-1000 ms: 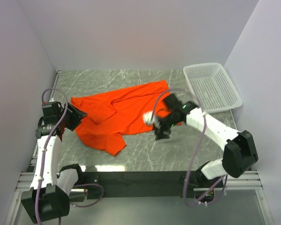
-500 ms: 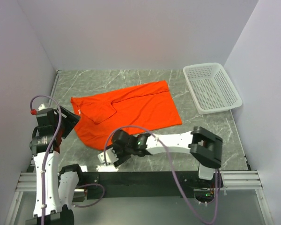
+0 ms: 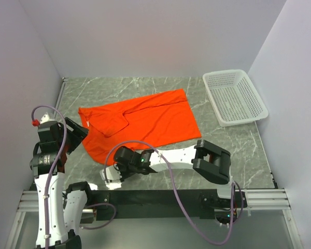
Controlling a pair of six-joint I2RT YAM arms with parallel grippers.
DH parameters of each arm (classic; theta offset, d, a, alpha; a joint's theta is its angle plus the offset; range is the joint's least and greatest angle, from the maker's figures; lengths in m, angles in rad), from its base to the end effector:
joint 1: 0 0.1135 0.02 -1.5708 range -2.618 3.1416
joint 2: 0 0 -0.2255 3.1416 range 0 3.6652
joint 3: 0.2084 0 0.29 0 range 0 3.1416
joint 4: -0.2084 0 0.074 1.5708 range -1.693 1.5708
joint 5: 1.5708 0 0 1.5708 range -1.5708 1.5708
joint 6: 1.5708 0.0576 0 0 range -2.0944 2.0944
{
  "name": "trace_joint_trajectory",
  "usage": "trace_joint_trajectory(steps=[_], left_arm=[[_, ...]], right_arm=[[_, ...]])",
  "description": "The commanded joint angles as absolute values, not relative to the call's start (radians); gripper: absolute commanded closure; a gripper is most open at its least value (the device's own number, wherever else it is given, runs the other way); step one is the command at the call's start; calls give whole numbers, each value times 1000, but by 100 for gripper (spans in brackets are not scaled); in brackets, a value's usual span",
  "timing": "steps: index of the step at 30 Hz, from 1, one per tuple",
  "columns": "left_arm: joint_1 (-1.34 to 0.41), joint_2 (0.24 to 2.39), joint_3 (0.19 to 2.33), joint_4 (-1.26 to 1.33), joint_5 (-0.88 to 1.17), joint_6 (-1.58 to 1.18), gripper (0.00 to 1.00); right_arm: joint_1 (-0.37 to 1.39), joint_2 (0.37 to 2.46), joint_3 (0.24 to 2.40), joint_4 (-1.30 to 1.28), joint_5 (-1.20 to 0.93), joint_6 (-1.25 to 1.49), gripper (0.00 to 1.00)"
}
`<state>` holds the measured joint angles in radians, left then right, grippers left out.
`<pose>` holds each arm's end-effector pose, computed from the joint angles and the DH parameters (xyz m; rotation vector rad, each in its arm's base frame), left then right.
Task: Fold and stack the t-shirts
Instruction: Fold the tshirt
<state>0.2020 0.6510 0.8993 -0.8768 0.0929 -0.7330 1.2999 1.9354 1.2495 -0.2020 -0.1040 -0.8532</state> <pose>0.2040 0.0363 0.3008 -0.9553 2.0093 -0.3971 0.1122 0.4263 0.0891 -2.2041 1.1356 0.3209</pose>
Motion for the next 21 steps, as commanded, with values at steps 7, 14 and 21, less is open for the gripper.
trace_joint_trajectory(steps=[7, 14, 21], left_arm=[[192, 624, 916, -868, 77, -706, 23], [192, 630, 888, -833, 126, -706, 23], [192, 649, 767, -706, 349, -684, 26]], right_arm=[[1053, 1893, 1454, -204, -469, -318, 100], [865, 2025, 1554, -227, -425, -2, 97], [824, 2104, 1626, -293, -404, 38, 74]])
